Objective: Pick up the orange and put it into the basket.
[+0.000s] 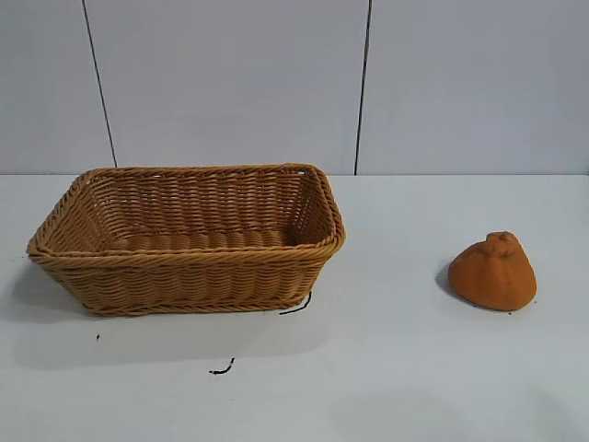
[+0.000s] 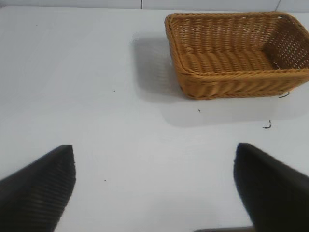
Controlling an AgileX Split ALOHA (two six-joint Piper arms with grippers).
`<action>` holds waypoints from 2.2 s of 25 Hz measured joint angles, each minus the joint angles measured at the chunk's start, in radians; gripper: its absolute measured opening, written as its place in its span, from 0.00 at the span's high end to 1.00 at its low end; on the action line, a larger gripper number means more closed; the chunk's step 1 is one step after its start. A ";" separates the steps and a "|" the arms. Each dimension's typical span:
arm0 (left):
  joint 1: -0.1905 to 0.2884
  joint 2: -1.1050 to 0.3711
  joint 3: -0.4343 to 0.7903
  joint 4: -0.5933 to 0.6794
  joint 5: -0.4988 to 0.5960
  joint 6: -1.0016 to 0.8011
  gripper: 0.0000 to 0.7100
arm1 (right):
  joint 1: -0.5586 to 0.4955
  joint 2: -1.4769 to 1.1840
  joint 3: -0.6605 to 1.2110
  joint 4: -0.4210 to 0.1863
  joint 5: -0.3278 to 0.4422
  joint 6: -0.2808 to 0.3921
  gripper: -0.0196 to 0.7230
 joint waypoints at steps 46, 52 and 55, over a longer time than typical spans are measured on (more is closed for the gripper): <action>0.000 0.000 0.000 0.000 0.000 0.000 0.10 | 0.063 1.894 -0.910 0.073 0.008 0.081 0.12; 0.000 0.000 0.000 0.000 0.000 0.000 0.10 | 0.069 2.006 -0.910 0.049 -0.055 0.102 0.12; 0.000 0.000 0.000 0.000 0.000 0.000 0.10 | 0.069 2.046 -0.910 0.031 -0.103 0.113 0.12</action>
